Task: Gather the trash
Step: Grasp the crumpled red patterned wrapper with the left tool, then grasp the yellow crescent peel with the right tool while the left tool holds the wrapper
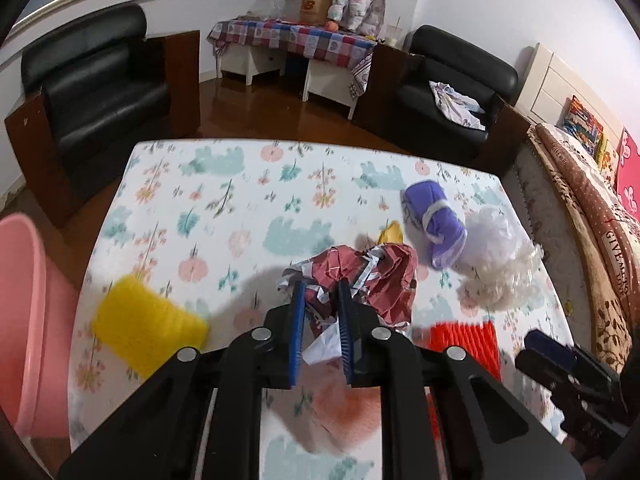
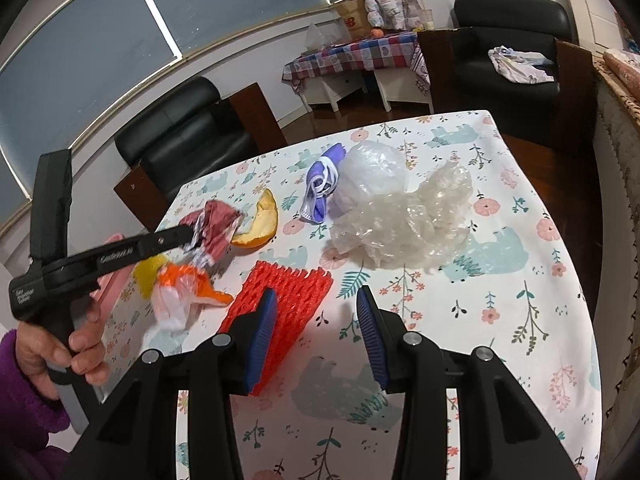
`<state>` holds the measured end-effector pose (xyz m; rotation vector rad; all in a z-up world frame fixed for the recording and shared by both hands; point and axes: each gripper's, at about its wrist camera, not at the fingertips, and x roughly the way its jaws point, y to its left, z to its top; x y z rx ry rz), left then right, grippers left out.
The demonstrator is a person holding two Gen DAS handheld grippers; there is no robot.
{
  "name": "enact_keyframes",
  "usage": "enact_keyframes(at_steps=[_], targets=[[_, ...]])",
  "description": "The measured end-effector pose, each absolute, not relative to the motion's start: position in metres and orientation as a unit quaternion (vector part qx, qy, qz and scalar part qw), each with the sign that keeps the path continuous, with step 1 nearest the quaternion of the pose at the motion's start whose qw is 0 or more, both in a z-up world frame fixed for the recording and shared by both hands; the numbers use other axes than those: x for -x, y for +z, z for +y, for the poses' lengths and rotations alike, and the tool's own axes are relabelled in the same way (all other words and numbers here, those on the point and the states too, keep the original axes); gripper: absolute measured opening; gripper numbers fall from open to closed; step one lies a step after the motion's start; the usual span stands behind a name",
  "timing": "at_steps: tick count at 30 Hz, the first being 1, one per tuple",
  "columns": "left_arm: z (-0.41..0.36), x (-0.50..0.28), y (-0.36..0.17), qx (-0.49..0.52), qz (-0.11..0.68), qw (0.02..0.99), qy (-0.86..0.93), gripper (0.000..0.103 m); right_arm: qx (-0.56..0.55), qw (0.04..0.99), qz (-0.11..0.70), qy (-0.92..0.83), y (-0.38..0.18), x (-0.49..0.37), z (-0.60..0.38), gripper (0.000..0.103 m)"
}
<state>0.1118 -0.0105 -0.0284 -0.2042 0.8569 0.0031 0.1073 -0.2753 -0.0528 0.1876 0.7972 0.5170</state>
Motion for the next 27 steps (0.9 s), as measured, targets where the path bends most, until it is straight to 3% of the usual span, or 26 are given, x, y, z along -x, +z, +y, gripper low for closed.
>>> enact_keyframes(at_steps=[21,27], targets=[[0.022,-0.071,0.011,0.13,0.358,0.924,0.039,0.015,-0.059,0.88,0.395,0.256,-0.056,-0.108,-0.264,0.041],[0.036,-0.061,0.013,0.133,0.35,0.927,0.037,0.015,-0.052,0.874,0.387,0.291,-0.035,-0.11,-0.242,0.041]])
